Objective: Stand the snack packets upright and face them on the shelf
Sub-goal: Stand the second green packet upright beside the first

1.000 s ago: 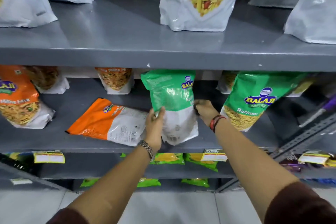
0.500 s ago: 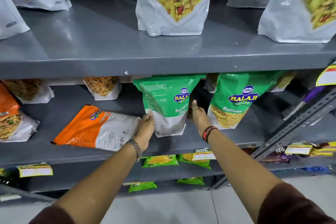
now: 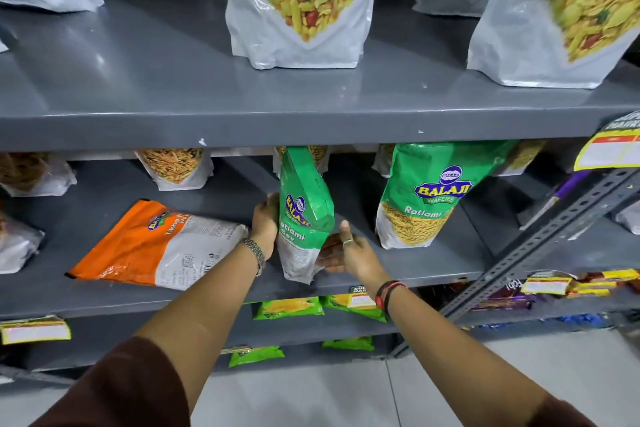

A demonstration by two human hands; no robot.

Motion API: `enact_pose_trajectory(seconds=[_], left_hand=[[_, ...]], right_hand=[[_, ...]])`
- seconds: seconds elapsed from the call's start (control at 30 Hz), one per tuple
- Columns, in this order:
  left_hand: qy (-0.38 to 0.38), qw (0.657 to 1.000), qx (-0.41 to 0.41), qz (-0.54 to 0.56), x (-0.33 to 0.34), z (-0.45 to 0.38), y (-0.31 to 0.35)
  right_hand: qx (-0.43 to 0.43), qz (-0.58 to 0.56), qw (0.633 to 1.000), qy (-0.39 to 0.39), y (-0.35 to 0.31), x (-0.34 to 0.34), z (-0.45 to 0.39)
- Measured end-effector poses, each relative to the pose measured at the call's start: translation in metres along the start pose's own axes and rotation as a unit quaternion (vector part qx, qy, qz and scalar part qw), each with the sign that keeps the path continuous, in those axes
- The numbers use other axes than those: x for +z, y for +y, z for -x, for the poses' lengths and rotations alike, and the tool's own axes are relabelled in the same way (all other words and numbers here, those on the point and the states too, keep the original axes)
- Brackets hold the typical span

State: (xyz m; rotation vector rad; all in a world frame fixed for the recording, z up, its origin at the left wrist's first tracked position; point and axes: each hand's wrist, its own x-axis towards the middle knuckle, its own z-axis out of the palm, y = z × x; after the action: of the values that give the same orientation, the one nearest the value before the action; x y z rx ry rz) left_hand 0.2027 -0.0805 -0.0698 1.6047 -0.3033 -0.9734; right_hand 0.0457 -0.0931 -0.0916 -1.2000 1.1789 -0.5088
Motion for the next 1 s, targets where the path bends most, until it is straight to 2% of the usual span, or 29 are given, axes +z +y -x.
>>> enact_pose_trajectory(seconds=[0.13,0.27,0.37,0.5,0.57,0.67,0.73,0.8,0.87,0.93,1.0], left_hand=[[0.061,0.998,-0.004,0.001,-0.007,0.032,-0.006],[0.103,0.995,0.0,-0.01,-0.009,0.084,-0.025],[0.056,0.998,-0.01,0.037,-0.002,0.115,-0.043],[-0.021,0.999,0.01,0.036,0.013,0.117,-0.069],[0.001,0.999,0.015,0.037,0.019,0.102,-0.071],[0.05,0.995,-0.051,0.066,0.021,0.075,-0.066],[0.066,0.991,-0.047,0.106,0.018,0.051,-0.076],[0.058,0.981,-0.045,0.178,0.014,0.045,-0.066],[0.018,0.962,-0.065,0.266,0.015,0.056,-0.035],[-0.023,0.952,-0.083,0.295,0.017,0.053,-0.016],[-0.03,0.959,-0.068,0.272,0.015,0.044,-0.006]], right_hand=[[-0.03,-0.002,0.997,0.071,-0.017,-0.012,-0.016],[-0.011,-0.048,0.998,0.044,-0.046,-0.007,-0.042],[-0.002,-0.052,0.999,-0.009,-0.06,0.005,-0.062],[0.019,-0.08,0.993,-0.09,-0.069,0.019,-0.056],[0.019,-0.087,0.992,-0.087,-0.069,0.021,-0.048],[0.008,-0.094,0.993,-0.068,-0.051,0.013,-0.058],[0.021,-0.106,0.993,-0.051,-0.046,0.002,-0.052],[0.028,-0.123,0.992,-0.025,-0.049,-0.003,-0.035],[0.022,-0.156,0.987,-0.042,-0.041,-0.012,-0.032],[0.02,-0.174,0.983,-0.05,-0.032,-0.018,-0.026],[0.013,-0.182,0.982,-0.056,-0.025,-0.024,-0.02]])
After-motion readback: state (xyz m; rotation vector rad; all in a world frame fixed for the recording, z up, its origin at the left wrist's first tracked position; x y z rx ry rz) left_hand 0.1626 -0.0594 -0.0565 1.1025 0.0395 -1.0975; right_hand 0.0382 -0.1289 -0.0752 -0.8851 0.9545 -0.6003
